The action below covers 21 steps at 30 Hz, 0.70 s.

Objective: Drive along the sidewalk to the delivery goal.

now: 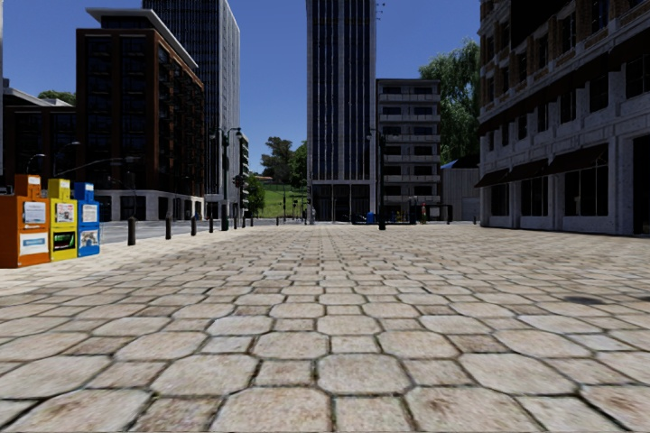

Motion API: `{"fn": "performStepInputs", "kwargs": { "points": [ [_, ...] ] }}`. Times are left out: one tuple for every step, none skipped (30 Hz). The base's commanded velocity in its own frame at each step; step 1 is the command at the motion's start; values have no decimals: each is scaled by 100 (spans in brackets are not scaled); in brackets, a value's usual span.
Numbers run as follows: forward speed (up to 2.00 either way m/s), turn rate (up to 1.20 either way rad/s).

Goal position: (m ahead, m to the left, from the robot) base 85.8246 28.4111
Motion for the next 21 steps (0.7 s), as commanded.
{"fn": "performStepInputs", "kwargs": {
  "points": [
    [200,0],
    [200,0],
    [200,0],
    [200,0],
    [200,0],
    [200,0],
    [200,0],
    [200,0],
    [200,0],
    [200,0],
    [200,0],
    [200,0],
    [200,0],
    [200,0],
    [200,0],
    [200,0],
    [200,0],
    [200,0],
    [200,0],
    [200,0],
    [200,0]
  ]
}}
